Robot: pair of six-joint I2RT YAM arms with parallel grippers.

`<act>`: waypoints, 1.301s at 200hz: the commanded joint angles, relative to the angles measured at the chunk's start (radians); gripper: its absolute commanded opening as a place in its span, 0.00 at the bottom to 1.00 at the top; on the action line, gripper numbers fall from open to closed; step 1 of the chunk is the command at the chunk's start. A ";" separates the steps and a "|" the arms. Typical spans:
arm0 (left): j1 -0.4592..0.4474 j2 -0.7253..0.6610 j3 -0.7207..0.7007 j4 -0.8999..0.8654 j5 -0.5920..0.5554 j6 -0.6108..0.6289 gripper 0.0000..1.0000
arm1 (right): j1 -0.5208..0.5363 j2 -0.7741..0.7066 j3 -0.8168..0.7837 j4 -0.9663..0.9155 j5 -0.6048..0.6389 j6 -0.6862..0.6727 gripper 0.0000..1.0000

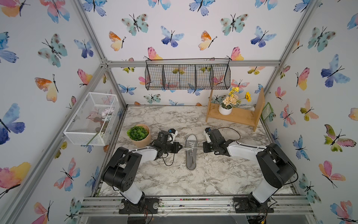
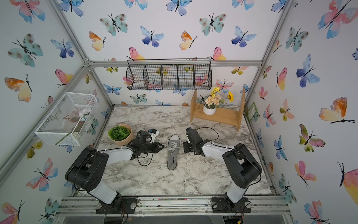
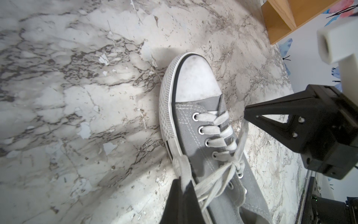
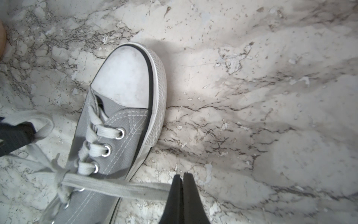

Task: Tie the shoes
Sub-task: Tie the shoelace on the shoe.

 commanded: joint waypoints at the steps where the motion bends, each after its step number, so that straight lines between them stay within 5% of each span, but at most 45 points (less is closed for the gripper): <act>1: 0.008 0.012 -0.013 0.002 -0.063 -0.006 0.00 | -0.013 0.010 -0.011 -0.055 0.104 -0.014 0.04; 58: -0.009 -0.029 0.037 0.044 0.113 -0.042 0.00 | -0.013 0.016 0.024 -0.006 -0.034 -0.069 0.05; 128: -0.010 0.012 0.125 0.030 0.144 -0.044 0.06 | -0.016 -0.054 0.065 -0.066 -0.008 -0.132 0.35; 164: -0.012 0.077 0.189 0.013 0.152 -0.039 0.12 | -0.016 -0.097 0.041 -0.013 -0.104 -0.168 0.38; 208: -0.006 0.151 0.260 -0.039 0.139 -0.012 0.32 | -0.016 -0.095 0.016 0.072 -0.250 -0.160 0.40; 260: 0.041 0.046 0.158 -0.035 0.060 -0.002 0.64 | -0.014 -0.082 0.009 0.115 -0.403 -0.158 0.42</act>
